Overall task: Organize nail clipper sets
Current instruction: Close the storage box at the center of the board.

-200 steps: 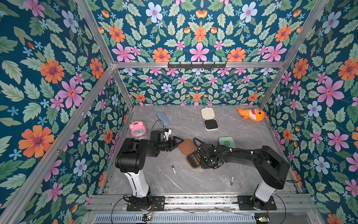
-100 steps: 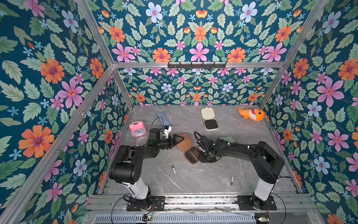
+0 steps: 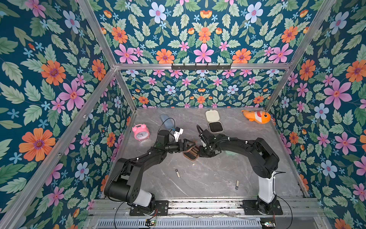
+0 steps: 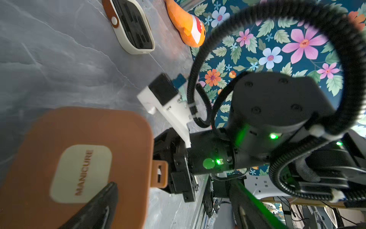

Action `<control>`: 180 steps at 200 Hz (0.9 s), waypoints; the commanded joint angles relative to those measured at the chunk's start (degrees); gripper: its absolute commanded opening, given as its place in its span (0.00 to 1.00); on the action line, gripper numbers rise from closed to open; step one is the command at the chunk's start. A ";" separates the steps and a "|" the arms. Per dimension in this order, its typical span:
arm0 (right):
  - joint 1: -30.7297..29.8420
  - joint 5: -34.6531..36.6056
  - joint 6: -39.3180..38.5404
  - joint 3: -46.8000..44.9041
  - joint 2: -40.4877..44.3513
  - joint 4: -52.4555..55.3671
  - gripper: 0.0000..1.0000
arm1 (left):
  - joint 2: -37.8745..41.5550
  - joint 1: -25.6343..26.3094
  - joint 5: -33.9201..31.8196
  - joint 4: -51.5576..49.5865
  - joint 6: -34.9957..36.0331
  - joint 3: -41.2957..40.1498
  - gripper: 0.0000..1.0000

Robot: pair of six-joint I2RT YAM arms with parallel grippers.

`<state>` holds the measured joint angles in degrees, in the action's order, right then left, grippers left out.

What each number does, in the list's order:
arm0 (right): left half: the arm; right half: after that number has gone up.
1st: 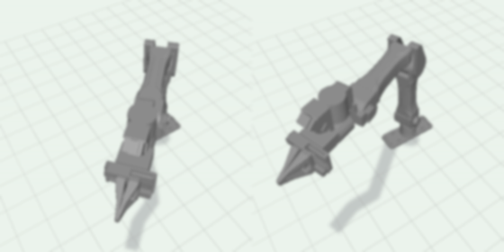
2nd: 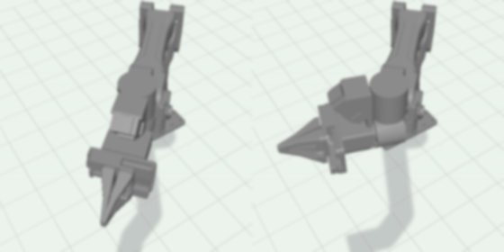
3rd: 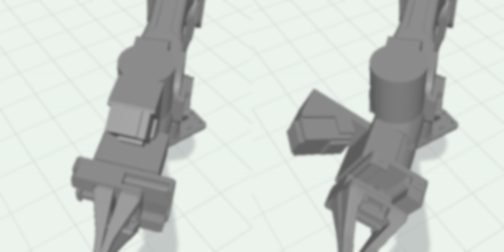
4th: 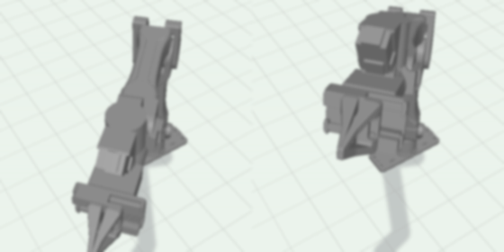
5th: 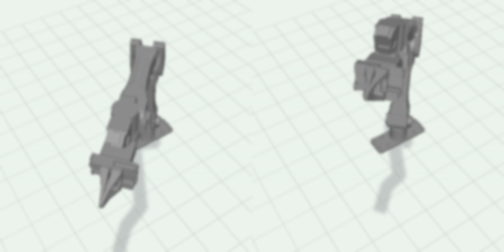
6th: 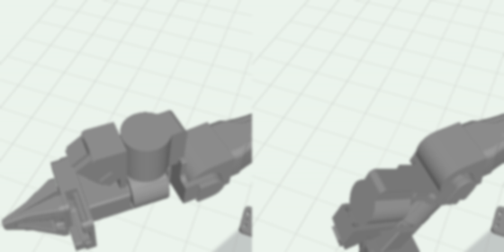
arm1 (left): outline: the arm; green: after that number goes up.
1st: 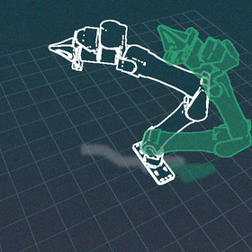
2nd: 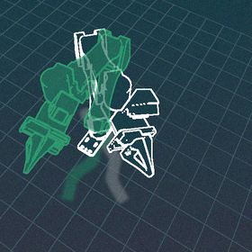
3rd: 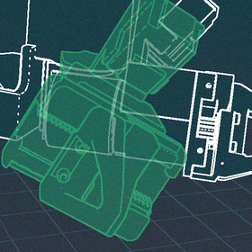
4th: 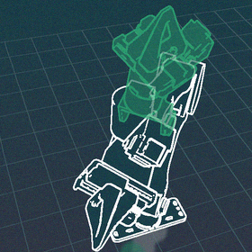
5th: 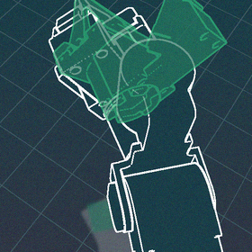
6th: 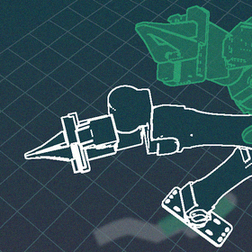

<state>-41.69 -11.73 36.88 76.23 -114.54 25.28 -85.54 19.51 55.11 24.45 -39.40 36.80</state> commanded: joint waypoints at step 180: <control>-1.02 -3.13 9.91 6.08 1.37 1.43 0.30 | -14.19 0.54 -16.53 -17.94 3.94 6.86 0.67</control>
<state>-42.68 -14.68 45.08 81.08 -111.85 26.11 -99.13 20.16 44.71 14.83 -36.03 44.23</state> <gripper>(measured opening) 0.300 0.668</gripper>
